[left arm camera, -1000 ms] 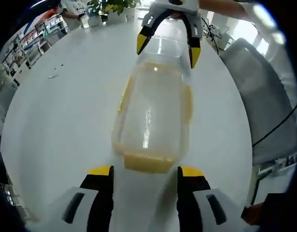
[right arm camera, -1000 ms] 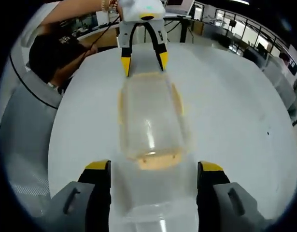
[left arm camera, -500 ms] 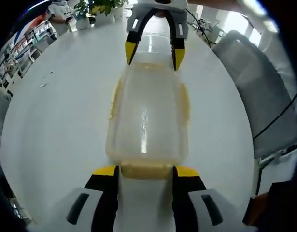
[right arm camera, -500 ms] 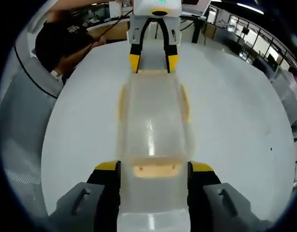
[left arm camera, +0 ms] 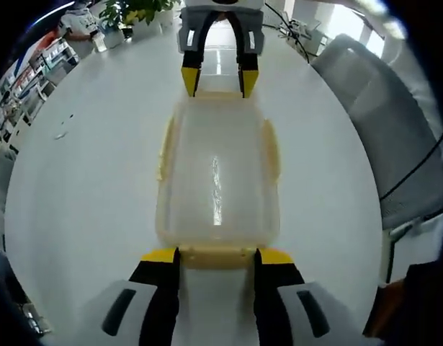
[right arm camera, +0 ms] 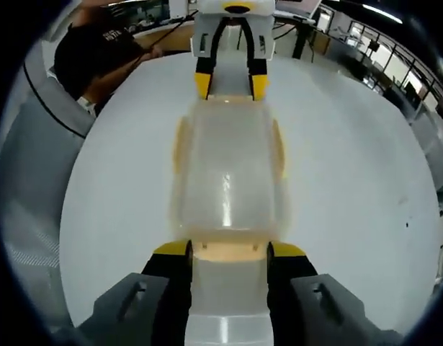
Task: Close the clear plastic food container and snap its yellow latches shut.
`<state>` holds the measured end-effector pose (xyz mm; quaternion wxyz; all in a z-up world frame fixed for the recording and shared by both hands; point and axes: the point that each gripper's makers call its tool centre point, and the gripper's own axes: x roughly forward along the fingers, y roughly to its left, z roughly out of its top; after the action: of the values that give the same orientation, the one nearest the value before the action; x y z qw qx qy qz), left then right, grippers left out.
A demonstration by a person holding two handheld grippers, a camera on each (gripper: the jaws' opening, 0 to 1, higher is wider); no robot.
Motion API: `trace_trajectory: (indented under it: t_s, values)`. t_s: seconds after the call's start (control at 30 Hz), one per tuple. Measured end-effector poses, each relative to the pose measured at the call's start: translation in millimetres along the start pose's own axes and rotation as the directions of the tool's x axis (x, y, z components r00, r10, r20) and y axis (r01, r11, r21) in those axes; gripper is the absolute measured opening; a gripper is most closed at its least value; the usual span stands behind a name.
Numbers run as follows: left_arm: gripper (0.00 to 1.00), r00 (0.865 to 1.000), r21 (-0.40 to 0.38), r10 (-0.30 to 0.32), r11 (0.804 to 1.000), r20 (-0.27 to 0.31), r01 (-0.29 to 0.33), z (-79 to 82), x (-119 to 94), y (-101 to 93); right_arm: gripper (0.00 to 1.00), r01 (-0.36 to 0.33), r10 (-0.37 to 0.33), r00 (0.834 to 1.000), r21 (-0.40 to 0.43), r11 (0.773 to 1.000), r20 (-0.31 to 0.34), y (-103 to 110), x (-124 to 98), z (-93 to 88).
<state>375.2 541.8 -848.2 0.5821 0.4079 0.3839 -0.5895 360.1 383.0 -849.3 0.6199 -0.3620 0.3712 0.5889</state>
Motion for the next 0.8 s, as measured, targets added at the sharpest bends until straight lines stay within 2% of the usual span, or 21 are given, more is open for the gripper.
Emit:
trace_trajectory:
  t_s: [0.1, 0.53, 0.8]
  values:
    - [0.34, 1.000, -0.002, -0.001, 1.000, 0.007, 0.001, 0.2, -0.2, -0.1, 0.37, -0.013, 0.014, 1.000, -0.017, 1.000, 0.013, -1.2, 0.1, 0.2]
    - [0.33, 1.000, -0.024, 0.003, 1.000, -0.007, -0.003, 1.1, -1.9, -2.0, 0.36, -0.009, 0.009, 0.999, -0.006, 1.000, -0.050, -4.0, 0.3, 0.8]
    - [0.33, 1.000, -0.027, 0.006, 1.000, -0.011, -0.006, 1.1, -3.7, -5.4, 0.35, -0.006, 0.006, 0.998, 0.001, 1.000, -0.060, -1.9, -0.6, 1.5]
